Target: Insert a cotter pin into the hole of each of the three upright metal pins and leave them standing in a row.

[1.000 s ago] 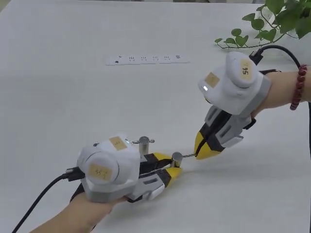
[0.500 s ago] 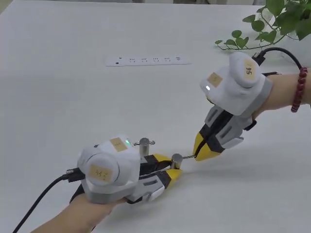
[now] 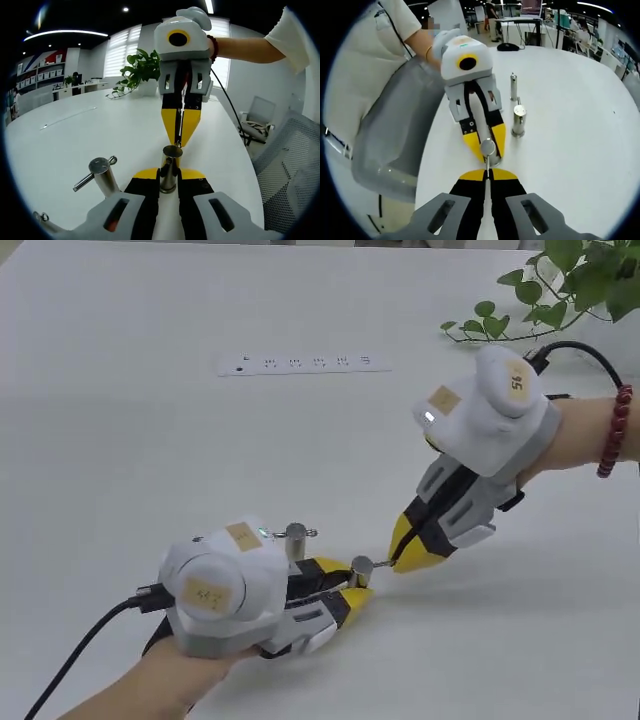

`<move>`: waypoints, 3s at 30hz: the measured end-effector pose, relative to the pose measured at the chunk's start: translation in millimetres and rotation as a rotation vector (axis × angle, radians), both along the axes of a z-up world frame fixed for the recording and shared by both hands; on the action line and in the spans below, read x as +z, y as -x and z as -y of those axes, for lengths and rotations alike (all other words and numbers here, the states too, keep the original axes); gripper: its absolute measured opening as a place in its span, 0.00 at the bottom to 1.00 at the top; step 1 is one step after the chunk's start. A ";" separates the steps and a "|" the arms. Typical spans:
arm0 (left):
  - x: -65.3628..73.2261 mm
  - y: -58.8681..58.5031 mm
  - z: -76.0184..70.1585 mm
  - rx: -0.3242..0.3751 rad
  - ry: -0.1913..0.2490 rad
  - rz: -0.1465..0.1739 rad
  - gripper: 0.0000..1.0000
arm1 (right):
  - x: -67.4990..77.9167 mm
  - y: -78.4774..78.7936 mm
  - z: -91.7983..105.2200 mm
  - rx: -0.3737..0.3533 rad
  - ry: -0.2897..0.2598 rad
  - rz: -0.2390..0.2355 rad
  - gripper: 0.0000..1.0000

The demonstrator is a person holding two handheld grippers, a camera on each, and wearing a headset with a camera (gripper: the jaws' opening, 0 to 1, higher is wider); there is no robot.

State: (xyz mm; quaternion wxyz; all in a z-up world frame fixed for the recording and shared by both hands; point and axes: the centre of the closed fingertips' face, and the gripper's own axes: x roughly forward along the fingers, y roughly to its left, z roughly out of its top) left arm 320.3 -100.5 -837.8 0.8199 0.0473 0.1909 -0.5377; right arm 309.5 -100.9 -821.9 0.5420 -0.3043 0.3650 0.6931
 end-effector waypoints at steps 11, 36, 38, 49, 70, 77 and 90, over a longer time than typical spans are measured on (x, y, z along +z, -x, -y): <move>0.5 0.3 0.8 -0.004 -0.008 0.008 0.12 | 0.4 -0.3 -8.9 0.010 0.004 -0.004 0.04; -0.4 -1.1 0.9 0.000 -0.010 0.008 0.12 | 3.7 -3.3 0.1 -0.051 -0.016 0.022 0.05; -0.4 -1.3 1.1 -0.001 -0.010 0.009 0.12 | 4.2 -2.8 -0.3 -0.047 -0.018 0.025 0.05; -1.0 -1.8 1.9 -0.003 -0.008 0.007 0.12 | 6.7 -2.4 -1.5 -0.043 -0.025 0.028 0.05; -1.1 -1.0 1.4 0.002 -0.023 0.023 0.12 | 3.4 -0.2 -7.1 -0.133 -0.032 -0.011 0.14; 0.8 -1.8 -1.6 0.013 -0.026 0.025 0.18 | 6.0 -0.7 -10.3 -0.157 -0.060 0.008 0.18; 9.6 4.5 -13.9 0.033 -0.020 0.019 0.28 | 7.8 -1.1 -14.5 -0.244 -0.125 0.035 0.26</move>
